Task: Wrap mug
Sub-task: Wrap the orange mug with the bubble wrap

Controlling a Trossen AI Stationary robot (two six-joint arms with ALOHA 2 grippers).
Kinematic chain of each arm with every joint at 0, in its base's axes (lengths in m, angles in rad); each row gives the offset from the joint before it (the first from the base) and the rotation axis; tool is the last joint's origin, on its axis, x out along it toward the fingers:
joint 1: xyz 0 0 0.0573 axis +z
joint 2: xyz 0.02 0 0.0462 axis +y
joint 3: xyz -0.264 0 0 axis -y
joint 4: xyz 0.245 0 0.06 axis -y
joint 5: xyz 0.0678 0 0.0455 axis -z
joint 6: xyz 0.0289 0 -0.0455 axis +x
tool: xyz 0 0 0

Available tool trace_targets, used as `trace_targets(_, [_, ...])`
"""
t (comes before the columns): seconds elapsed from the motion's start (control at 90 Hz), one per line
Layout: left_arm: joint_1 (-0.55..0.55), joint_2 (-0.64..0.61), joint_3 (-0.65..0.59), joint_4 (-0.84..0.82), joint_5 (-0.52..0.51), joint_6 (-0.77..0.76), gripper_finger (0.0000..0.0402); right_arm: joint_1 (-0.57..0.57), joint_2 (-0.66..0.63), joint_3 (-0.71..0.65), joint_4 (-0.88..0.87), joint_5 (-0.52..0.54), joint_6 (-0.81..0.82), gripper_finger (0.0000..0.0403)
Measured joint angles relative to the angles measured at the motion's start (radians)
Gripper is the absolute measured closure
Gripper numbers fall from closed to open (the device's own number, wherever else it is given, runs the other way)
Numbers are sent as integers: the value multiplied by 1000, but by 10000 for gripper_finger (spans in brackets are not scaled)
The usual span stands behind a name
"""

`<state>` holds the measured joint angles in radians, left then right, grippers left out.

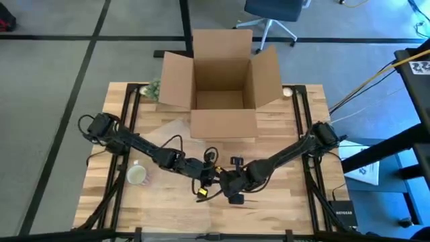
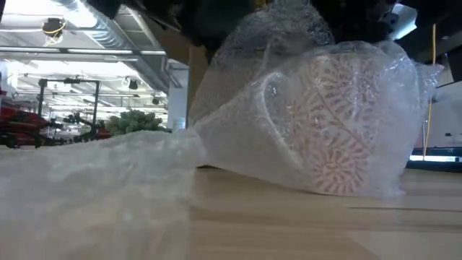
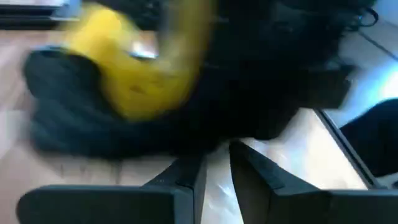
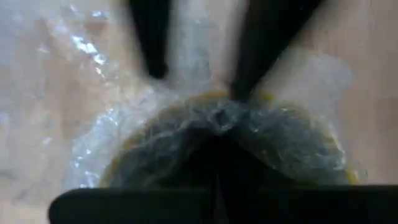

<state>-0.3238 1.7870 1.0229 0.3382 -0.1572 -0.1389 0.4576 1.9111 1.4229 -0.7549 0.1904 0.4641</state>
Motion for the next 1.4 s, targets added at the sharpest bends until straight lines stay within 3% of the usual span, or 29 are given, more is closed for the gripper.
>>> trace_targets(0.233, [12,5,0,-3,1,9,348,2,-55,111,-188,-29,0,403])
trace_targets(0.522, [8,5,0,-16,0,9,348,0,-32,119,-31,-7,-56,403])
trace_targets(0.8, [8,5,-1,-12,-5,9,348,1,67,118,-72,-25,-52,403])
trace_targets(1.222, [3,4,0,-6,-2,9,348,0,61,-3,-58,-44,3,403])
trace_targets(1.4, [3,4,0,-7,-2,9,348,0,56,40,-103,-47,0,403])
